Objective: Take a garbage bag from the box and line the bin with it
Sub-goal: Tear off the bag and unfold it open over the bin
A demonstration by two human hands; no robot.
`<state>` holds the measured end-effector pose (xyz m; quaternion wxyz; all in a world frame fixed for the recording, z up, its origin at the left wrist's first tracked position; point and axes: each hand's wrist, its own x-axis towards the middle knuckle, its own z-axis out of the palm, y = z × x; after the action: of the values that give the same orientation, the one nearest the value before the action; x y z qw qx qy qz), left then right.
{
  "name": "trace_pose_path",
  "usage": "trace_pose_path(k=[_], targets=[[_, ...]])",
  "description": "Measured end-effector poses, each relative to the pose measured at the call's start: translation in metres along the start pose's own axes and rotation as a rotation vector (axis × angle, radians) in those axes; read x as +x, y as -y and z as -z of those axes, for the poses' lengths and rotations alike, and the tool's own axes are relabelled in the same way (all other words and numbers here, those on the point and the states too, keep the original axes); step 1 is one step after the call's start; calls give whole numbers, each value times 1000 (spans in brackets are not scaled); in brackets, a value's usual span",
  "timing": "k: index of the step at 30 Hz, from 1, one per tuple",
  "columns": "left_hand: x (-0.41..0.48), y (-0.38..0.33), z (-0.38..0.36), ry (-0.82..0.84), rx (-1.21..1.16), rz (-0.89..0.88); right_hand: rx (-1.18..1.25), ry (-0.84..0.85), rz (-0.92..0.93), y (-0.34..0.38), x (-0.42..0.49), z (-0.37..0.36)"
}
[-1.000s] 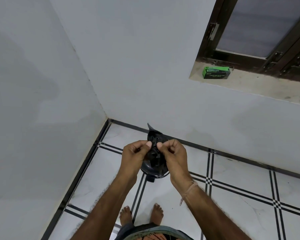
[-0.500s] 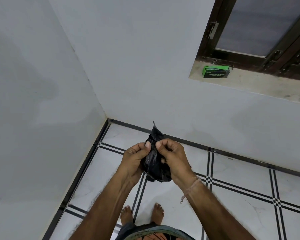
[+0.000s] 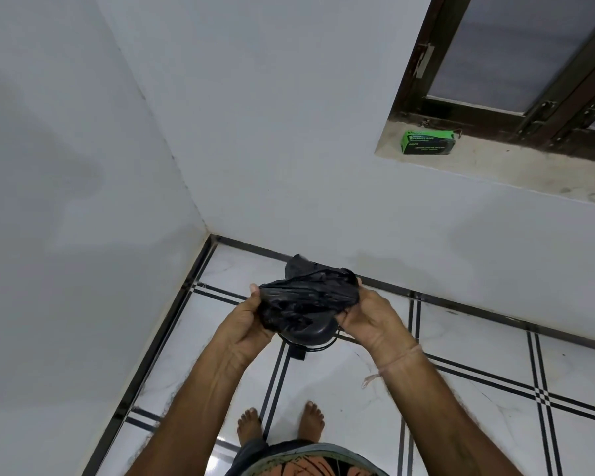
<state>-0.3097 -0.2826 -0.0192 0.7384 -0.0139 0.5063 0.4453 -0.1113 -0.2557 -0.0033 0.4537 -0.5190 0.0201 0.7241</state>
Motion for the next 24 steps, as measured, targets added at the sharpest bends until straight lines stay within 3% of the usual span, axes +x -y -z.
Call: trace_pose_path(k=[3, 7, 9, 10, 12, 15, 22, 24], targets=[[7, -9, 12, -102, 85, 59, -123, 51, 107, 1, 0, 4], [14, -27, 21, -74, 38, 29, -667, 194, 305, -8, -8, 14], [17, -40, 29, -82, -21, -4, -873, 274, 283, -6, -7, 19], [19, -46, 33, -86, -44, -20, -853, 352, 223, -5, -6, 22], [24, -53, 44, -109, -70, -29, -510, 461, 126, 1, -2, 27], [23, -53, 63, -128, -4, -12, -113, 325, 198, 4, 7, 31], [23, -51, 98, 164, 47, -54, -339, 98, 378, -2, 37, 55], [23, -56, 106, 228, 196, -64, -409, 62, 403, -6, 39, 60]])
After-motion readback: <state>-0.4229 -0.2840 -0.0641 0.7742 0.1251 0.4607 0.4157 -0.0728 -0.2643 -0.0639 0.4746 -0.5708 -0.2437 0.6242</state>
